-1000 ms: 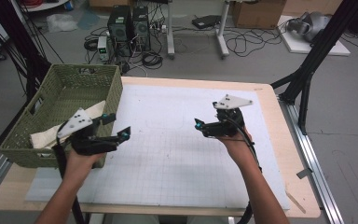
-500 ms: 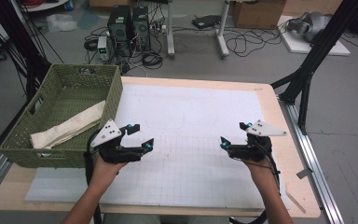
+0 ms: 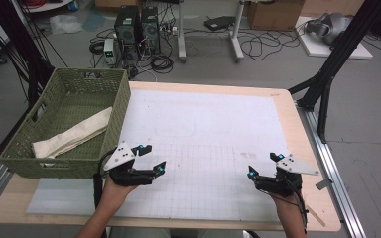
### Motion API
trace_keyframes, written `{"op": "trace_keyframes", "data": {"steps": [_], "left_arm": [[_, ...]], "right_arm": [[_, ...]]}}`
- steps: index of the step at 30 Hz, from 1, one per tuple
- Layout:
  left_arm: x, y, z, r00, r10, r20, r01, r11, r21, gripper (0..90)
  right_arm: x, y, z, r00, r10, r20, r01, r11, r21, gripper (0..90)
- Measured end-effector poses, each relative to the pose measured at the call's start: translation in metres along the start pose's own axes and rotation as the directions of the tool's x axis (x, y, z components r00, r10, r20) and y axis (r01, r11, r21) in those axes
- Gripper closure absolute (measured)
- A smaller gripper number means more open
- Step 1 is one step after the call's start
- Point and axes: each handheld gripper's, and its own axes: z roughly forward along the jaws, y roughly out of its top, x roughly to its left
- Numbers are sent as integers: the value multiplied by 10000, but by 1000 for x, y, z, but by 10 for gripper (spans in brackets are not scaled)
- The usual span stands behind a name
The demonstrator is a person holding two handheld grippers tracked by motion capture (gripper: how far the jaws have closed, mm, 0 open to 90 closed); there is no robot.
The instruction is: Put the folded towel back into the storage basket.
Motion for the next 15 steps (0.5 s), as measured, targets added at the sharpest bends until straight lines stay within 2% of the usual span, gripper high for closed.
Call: {"op": "trace_keyframes", "data": {"steps": [1,5,15], "left_arm": [[0,0,0,10000,15,8,-15,10000,36,240],[0,-2,2,10000,-4,-34,5,9999,158,242],[4,-6,4,9999,-100,-93,103,9995,306,242]], "right_arm": [[-1,-1,-1,9999,168,4,-168,9998,-57,116],[0,-3,-1,9998,121,131,-120,9999,-24,115],[1,-4,3,9999,93,88,-93,10000,31,116]]}}
